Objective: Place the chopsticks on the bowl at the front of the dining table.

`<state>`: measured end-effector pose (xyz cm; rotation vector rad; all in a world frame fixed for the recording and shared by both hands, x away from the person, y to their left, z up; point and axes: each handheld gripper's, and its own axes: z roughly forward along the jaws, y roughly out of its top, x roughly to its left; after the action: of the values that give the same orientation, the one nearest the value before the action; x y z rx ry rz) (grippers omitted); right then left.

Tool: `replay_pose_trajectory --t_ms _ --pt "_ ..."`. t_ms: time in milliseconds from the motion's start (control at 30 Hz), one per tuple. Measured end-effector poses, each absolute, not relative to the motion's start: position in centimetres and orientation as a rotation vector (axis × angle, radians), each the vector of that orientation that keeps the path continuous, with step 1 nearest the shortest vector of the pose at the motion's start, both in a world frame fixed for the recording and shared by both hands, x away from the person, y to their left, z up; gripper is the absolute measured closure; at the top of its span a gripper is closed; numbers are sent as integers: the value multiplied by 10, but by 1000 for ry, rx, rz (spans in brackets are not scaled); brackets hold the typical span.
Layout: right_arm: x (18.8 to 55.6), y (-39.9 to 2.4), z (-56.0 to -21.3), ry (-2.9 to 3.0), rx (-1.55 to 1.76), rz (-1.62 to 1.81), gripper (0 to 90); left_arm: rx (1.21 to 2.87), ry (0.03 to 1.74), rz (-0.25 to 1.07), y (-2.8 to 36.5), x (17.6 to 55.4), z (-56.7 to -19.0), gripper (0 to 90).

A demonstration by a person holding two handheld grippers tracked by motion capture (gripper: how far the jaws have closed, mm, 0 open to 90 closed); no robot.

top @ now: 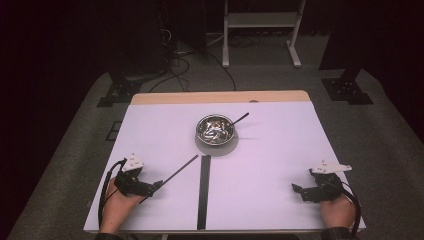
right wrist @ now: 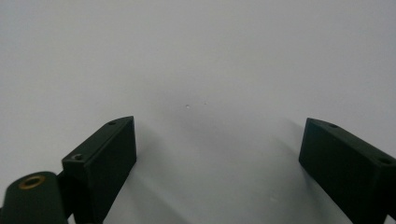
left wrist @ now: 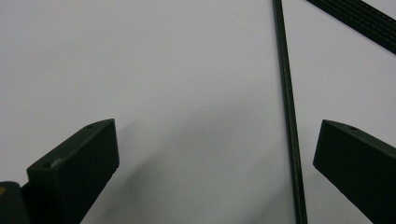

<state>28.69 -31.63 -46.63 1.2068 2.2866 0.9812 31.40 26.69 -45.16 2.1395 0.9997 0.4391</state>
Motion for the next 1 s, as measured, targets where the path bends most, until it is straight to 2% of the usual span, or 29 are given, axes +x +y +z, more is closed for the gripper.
replay_pose_trajectory --t_ms 1000 --pt "287 -316 -466 2288 1207 982 94 2168 938 438 223 337 -447 0"
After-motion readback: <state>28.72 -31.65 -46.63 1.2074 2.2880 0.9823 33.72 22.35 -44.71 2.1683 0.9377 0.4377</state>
